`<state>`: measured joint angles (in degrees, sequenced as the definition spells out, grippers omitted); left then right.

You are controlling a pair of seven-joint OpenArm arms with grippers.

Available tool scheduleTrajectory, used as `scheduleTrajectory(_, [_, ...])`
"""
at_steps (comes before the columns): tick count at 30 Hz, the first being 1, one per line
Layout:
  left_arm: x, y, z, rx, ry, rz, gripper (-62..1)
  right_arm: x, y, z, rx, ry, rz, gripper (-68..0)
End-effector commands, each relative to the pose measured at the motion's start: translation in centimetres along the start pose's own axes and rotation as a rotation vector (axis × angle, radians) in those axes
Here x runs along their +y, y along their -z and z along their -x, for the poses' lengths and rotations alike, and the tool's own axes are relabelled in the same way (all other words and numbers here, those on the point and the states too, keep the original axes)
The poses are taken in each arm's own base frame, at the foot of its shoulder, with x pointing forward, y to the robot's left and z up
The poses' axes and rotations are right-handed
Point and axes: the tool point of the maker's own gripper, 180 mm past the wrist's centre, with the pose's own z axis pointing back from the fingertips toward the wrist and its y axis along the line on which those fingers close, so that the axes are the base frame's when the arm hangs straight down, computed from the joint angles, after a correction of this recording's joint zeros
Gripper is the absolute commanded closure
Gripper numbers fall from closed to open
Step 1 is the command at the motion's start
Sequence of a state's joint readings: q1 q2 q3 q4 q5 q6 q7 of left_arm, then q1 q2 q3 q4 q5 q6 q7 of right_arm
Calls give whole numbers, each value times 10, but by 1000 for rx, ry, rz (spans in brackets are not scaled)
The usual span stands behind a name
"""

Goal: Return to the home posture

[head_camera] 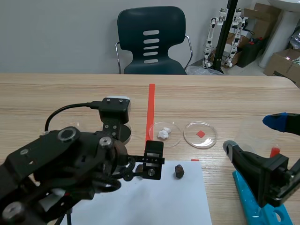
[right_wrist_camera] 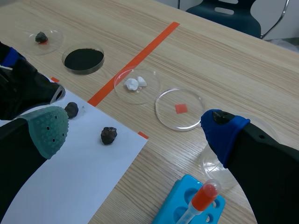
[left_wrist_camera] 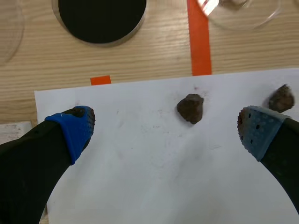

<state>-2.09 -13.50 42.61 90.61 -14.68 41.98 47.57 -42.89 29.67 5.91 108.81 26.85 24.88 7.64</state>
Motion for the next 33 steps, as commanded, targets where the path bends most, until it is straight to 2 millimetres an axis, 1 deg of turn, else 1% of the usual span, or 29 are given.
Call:
scheduleTrajectory(1, [6,-9,-2,-49,7,-2,-623,0,0,-12,-38,-6,-3,-591])
scheduleTrajectory(4, [13,-26,-6,-140,14,22,-623,0,0,-12,-38,-6,-3,-591])
scheduleTrajectory(7, [24,-45,-9,-224,11,34,-623,0,0,-12,-38,-6,-3,-591])
scheduleTrajectory(10, [32,-63,-11,-284,50,71,-623,0,0,-12,-38,-6,-3,-591])
scheduleTrajectory(15, [36,-89,-15,-376,137,175,-623,0,0,-12,-38,-6,-3,-591])
scheduleTrajectory(19, [52,-107,-19,-440,187,172,-623,0,0,-12,-38,-6,-3,-591])
scheduleTrajectory(22, [60,-119,-21,-487,237,158,-623,0,0,-12,-38,-6,-3,-591])
scheduleTrajectory(28, [64,-142,-25,-570,308,156,-623,0,0,-12,-38,-6,-3,-591])
scheduleTrajectory(31, [63,-153,-27,-595,320,170,-623,0,0,-12,-38,-6,-3,-591])
scheduleTrajectory(33, [56,-161,-27,-605,336,206,-623,0,0,-12,-38,-6,-3,-591])
